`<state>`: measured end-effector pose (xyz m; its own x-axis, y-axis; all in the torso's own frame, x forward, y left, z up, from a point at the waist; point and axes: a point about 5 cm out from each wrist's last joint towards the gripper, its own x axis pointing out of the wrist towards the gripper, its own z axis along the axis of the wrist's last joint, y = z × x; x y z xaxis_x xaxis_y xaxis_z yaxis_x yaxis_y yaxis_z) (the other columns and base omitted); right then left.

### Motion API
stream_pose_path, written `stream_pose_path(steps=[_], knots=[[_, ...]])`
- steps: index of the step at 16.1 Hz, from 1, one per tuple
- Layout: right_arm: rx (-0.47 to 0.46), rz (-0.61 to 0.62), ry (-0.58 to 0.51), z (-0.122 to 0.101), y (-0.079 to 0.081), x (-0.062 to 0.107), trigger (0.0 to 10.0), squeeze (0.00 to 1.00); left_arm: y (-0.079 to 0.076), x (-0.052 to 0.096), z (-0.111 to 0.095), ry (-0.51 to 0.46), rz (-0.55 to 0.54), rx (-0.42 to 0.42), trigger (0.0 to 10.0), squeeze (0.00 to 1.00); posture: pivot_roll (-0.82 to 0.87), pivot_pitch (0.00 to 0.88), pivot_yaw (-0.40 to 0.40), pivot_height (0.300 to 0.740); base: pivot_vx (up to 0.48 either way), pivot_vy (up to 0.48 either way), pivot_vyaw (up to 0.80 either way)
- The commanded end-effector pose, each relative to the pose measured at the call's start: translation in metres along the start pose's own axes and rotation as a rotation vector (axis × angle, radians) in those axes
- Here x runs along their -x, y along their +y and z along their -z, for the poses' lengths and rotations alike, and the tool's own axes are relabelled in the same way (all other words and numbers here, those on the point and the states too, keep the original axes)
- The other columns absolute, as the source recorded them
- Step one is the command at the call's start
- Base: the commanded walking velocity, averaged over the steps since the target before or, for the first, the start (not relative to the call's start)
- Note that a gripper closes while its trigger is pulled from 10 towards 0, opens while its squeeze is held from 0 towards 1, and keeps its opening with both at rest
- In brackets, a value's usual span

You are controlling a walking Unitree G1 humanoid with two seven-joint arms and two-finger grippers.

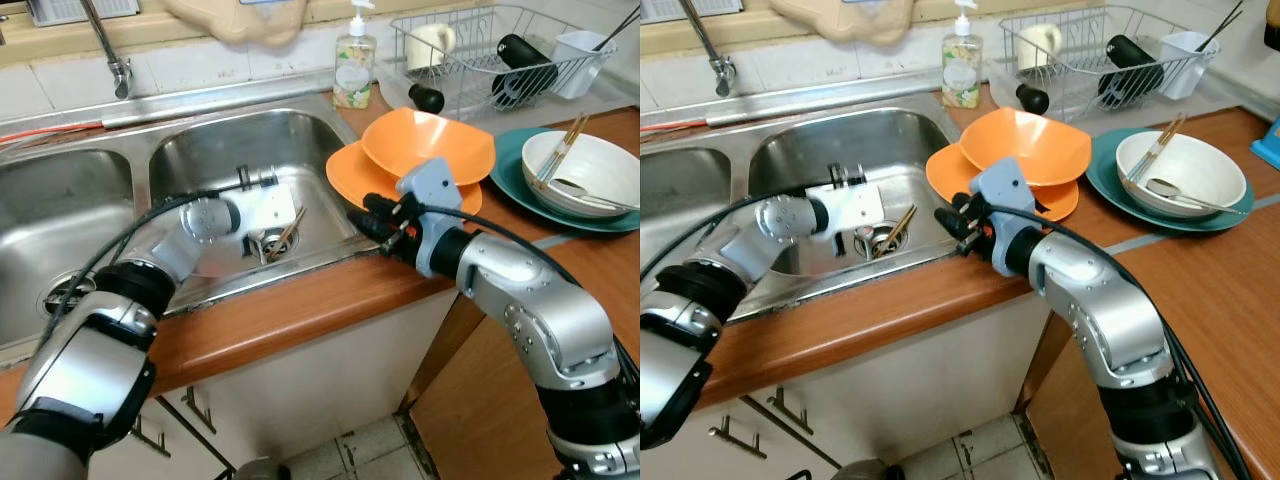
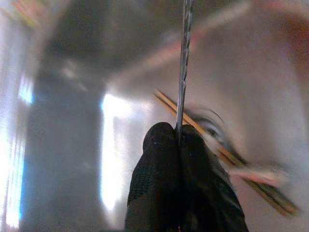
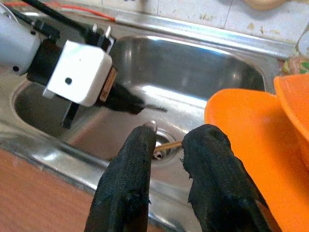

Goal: Kitchen organization

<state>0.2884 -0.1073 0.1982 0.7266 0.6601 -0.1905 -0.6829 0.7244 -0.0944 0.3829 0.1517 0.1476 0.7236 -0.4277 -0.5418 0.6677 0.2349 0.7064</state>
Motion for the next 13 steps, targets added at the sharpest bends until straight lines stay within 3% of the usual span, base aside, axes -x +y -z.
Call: stream_pose_path(steps=[1,2,3,4,5,7,10,11,12,13], knots=[[0.035,-0.016,0.015,0.001,0.005,0.0,10.0,0.0,-0.01,-0.004,0.012,0.076,0.057,0.031,10.0,0.0,-0.04,0.0,0.061,0.74,0.0,0.0,0.0],[0.044,-0.017,0.008,0.0,0.006,0.0,10.0,0.0,-0.016,-0.006,0.016,0.092,0.077,0.053,10.0,0.0,-0.05,0.0,0.062,0.74,0.0,0.0,0.0],[0.046,-0.014,0.006,0.0,0.006,0.0,10.0,0.0,-0.019,-0.007,0.017,0.093,0.089,0.073,10.0,0.13,-0.05,0.0,0.064,0.74,0.0,0.0,0.0],[0.046,-0.011,0.005,0.0,0.006,0.0,10.0,0.0,-0.021,-0.008,0.016,0.09,0.093,0.081,10.0,0.94,-0.05,0.0,0.064,0.74,0.0,0.0,0.0],[0.044,-0.006,0.003,0.0,0.006,0.001,10.0,0.0,-0.023,-0.01,0.015,0.071,0.1,0.121,10.0,1.0,-0.05,0.0,0.064,0.74,0.0,0.0,0.0],[0.009,0.034,0.014,0.001,0.0,0.001,10.0,1.0,-0.025,-0.011,0.014,0.066,0.101,0.123,10.0,1.0,-0.05,0.0,0.06,0.74,0.0,0.0,0.0],[-0.013,0.065,-0.014,-0.001,-0.006,0.001,10.0,1.0,-0.021,-0.01,0.015,0.058,0.048,0.138,10.0,1.0,-0.05,0.0,0.058,0.74,0.0,0.0,0.0],[0.002,0.095,-0.028,-0.004,-0.008,0.0,10.0,1.0,-0.021,-0.01,0.015,0.051,0.033,0.148,10.0,0.09,-0.05,0.0,0.058,0.74,0.0,0.0,0.0],[0.021,0.146,-0.039,-0.007,-0.014,-0.001,10.0,1.0,-0.019,-0.009,0.016,0.033,0.003,0.167,10.0,0.0,-0.05,0.0,0.059,0.74,0.0,0.0,0.0],[0.014,0.211,-0.034,-0.008,-0.022,0.0,10.0,1.0,-0.017,-0.007,0.017,0.018,-0.019,0.193,10.0,0.0,-0.05,0.0,0.059,0.74,0.0,0.0,0.0]])
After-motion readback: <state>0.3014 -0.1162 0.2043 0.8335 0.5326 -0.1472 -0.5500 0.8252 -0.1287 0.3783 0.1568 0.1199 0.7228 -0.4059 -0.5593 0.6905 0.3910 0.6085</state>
